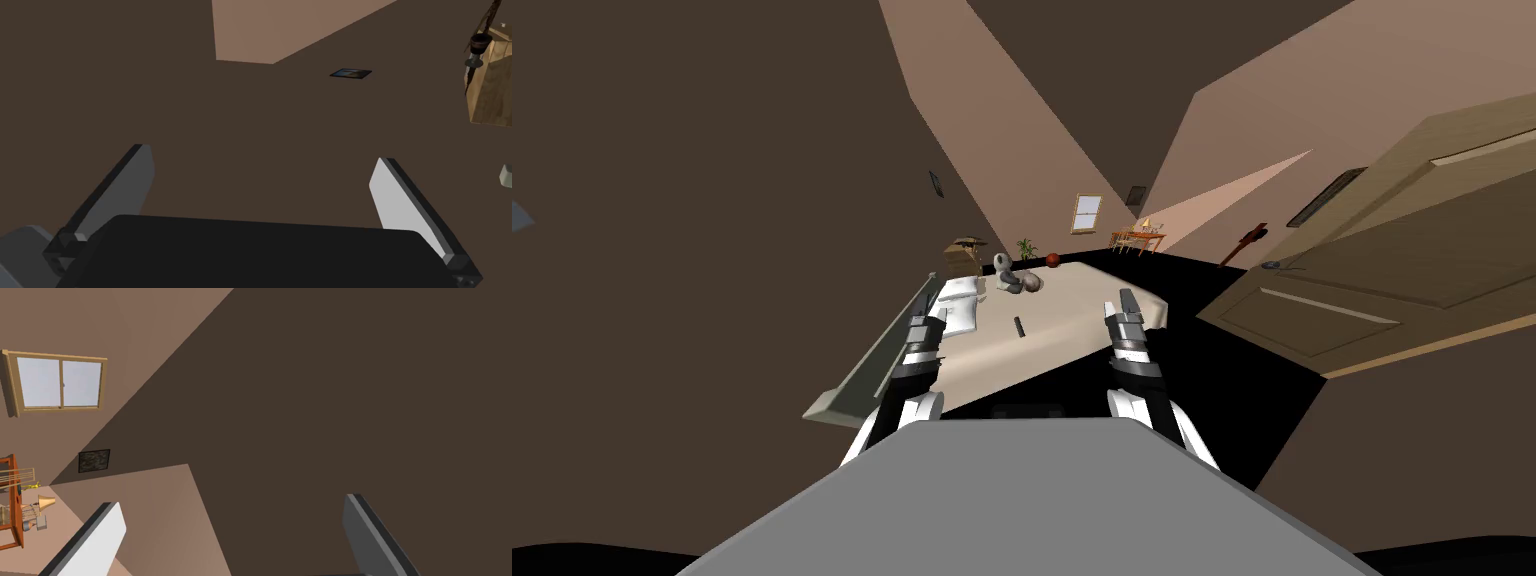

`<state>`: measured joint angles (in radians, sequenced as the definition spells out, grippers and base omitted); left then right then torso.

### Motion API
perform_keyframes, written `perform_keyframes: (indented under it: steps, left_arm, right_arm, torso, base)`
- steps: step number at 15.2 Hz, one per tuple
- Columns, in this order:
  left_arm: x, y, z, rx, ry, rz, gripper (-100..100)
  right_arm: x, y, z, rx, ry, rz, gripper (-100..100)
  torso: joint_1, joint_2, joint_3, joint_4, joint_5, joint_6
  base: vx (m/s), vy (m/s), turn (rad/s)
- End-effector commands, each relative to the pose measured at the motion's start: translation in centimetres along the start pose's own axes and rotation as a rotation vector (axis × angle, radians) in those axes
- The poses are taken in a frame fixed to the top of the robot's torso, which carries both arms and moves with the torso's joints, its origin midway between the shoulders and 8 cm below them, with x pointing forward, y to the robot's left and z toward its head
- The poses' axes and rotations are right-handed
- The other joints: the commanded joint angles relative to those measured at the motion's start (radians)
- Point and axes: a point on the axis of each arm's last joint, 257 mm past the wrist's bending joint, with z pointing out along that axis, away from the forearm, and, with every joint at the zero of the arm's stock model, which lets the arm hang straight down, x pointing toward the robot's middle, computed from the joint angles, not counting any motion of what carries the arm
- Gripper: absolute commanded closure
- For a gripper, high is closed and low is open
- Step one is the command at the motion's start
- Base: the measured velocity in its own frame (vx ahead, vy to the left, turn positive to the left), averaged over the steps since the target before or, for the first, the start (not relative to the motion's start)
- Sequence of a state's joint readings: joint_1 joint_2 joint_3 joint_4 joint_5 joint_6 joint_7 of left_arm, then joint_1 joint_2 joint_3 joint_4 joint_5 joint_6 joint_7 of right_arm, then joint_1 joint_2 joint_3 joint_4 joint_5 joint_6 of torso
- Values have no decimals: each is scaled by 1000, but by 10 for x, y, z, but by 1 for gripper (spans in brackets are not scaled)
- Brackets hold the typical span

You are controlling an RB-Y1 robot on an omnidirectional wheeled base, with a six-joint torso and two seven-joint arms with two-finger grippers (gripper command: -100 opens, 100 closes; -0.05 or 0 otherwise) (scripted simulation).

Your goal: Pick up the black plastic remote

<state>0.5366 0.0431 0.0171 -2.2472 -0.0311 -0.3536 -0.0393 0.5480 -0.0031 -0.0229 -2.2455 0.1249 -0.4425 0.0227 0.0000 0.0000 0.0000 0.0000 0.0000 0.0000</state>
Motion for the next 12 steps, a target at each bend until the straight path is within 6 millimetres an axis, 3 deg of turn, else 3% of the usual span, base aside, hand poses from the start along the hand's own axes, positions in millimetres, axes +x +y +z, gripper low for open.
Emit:
perform_keyframes:
  steps: [1, 4, 11, 12]
  left_arm:
    - [5, 10, 1, -27, 30, 17, -100]
    - [12, 36, 1, -96, 74, 43, -100]
    - [20, 74, -1, -201, 121, 75, -100]
    - [23, 89, -2, -239, 137, 87, -100]
  right_arm:
    - [0, 0, 0, 0, 0, 0, 0]
    - [0, 0, 0, 0, 0, 0, 0]
    - [0, 0, 0, 0, 0, 0, 0]
    - [0, 0, 0, 0, 0, 0, 0]
  torso:
    - [0, 0, 0, 0, 0, 0]
    - [0, -2, -1, 0, 0, 0]
    - [-1, -3, -2, -1, 0, 0]
    - [-1, -3, -2, -1, 0, 0]
  base:
    - [8, -4, -60]
    - [30, -14, -109]
    - [33, -15, -86]
    - [31, -12, -98]
